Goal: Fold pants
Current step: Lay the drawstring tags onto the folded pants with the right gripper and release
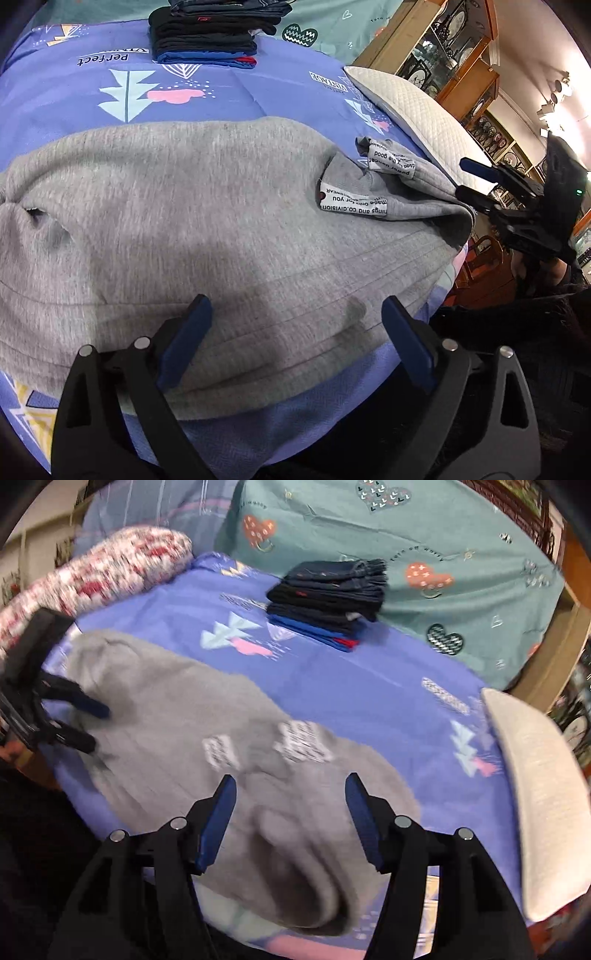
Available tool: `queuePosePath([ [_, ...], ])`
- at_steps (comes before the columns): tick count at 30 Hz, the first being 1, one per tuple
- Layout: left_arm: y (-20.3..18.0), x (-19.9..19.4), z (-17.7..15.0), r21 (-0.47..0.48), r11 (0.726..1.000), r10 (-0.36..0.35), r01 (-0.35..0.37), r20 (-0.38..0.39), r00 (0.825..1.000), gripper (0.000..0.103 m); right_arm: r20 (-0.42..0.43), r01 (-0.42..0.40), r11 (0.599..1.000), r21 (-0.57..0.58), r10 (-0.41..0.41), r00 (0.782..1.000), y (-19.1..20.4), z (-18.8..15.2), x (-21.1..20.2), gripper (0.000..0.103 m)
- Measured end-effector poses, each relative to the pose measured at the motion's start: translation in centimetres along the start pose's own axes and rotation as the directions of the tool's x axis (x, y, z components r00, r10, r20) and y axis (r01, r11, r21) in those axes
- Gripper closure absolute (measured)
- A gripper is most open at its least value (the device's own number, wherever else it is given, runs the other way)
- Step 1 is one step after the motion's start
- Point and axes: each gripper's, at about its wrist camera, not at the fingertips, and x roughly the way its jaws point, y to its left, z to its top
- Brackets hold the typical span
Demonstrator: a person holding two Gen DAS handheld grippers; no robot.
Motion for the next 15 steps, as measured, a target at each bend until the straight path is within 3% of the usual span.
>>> queuePosePath([
  [2,0.1,-0.1,-0.1,-0.009,1.0,-0.009,0.009,0.007,1.0,0.008,-0.052,-0.014,0.999,-0.029,0.012,0.999,0.2,0.1,1.9,0.041],
  [4,0.2,-0.1,-0.1,-0.014,1.0,-0.01,0.01,0.01,1.0,0.008,-0.109,0.028,0.996,-0.081,-0.037,0.993,0.7,0.2,4.4,0.044],
  [6,0.1,-0.1,-0.1,-0.014,1.0,-0.008,0.008,0.011,1.0,0.008,-0.188,0.02,0.997,-0.076,-0.034,0.981,0.5,0.4,7.2,0.073],
  [7,0.2,-0.1,-0.1,-0.015,1.0,-0.009,0.009,0.012,1.0,0.008,-0.224,-0.01,0.999,-0.04,0.001,0.974,0.0,0.7,8.3,0.095],
  [10,0.4,-0.2,-0.2,-0.018,1.0,-0.018,0.018,0.019,1.0,0.008,-0.157,-0.037,0.998,0.048,0.045,0.987,-1.9,2.3,6.6,0.095],
  [12,0.4,-0.2,-0.2,-0.018,1.0,-0.019,0.02,0.022,1.0,0.008,-0.052,-0.108,0.987,0.118,0.115,0.992,-3.1,4.2,3.9,0.095],
  [15,0.5,-0.1,-0.1,-0.017,1.0,-0.019,0.019,0.021,1.0,0.008,0.007,-0.221,0.968,0.117,0.221,0.975,-1.8,6.0,2.8,0.095],
])
